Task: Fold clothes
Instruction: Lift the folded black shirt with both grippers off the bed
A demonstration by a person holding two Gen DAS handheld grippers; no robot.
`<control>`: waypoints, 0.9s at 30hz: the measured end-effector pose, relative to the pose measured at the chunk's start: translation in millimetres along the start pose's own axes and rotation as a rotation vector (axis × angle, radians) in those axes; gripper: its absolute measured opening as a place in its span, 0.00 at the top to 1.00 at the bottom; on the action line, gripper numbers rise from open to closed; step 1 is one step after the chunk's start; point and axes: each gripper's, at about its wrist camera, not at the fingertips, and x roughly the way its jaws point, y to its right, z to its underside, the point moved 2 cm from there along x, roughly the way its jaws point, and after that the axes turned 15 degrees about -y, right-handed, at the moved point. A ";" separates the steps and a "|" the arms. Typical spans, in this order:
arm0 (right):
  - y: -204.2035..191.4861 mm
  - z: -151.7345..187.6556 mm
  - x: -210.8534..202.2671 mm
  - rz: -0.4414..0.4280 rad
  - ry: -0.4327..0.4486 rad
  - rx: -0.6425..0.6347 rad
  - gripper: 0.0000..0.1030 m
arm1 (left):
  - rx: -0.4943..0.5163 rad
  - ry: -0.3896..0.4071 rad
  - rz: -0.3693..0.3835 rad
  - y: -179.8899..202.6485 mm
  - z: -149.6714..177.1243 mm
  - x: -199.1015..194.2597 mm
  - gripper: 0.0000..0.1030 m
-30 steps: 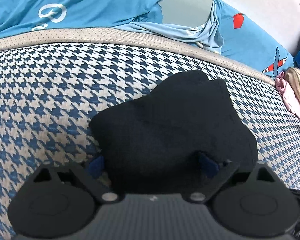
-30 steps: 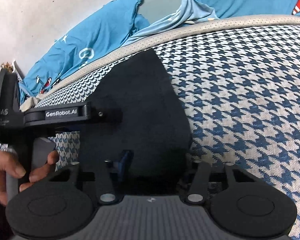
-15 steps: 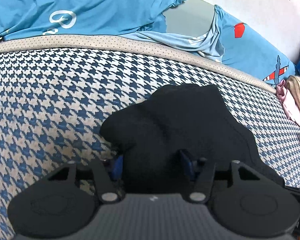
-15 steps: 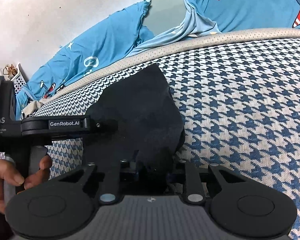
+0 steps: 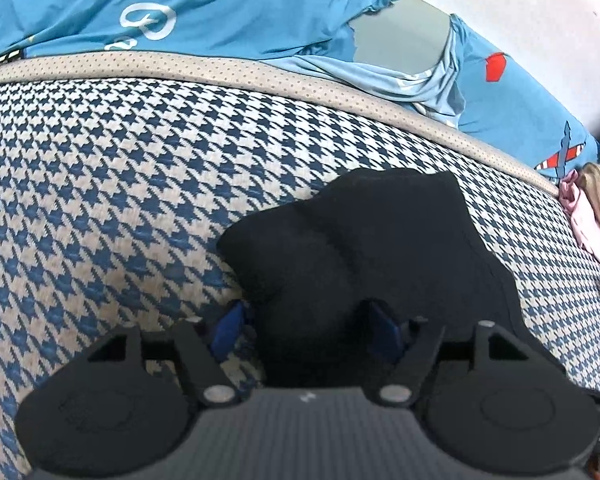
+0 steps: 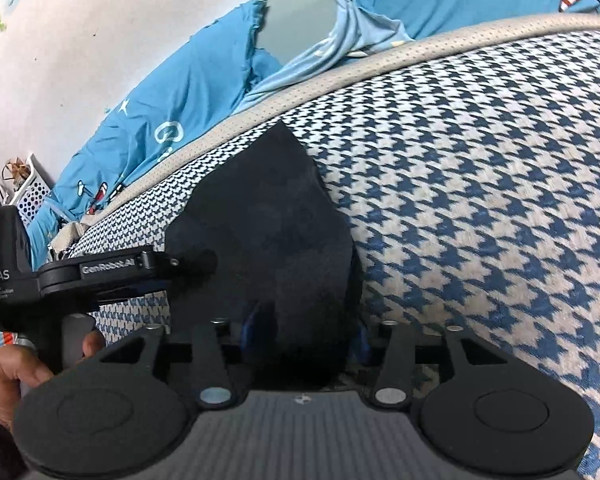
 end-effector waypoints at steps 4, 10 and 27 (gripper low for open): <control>8.5 3.8 -1.6 -0.033 -0.021 0.026 0.49 | -0.028 -0.013 0.021 -7.9 -1.6 1.6 0.24; 14.8 6.1 -1.8 -0.073 -0.028 0.048 0.44 | -0.029 -0.010 0.052 -10.9 -2.1 6.1 0.20; -17.2 -0.4 24.2 0.036 0.018 -0.044 0.75 | 0.039 0.061 -0.014 9.0 -3.3 11.2 0.48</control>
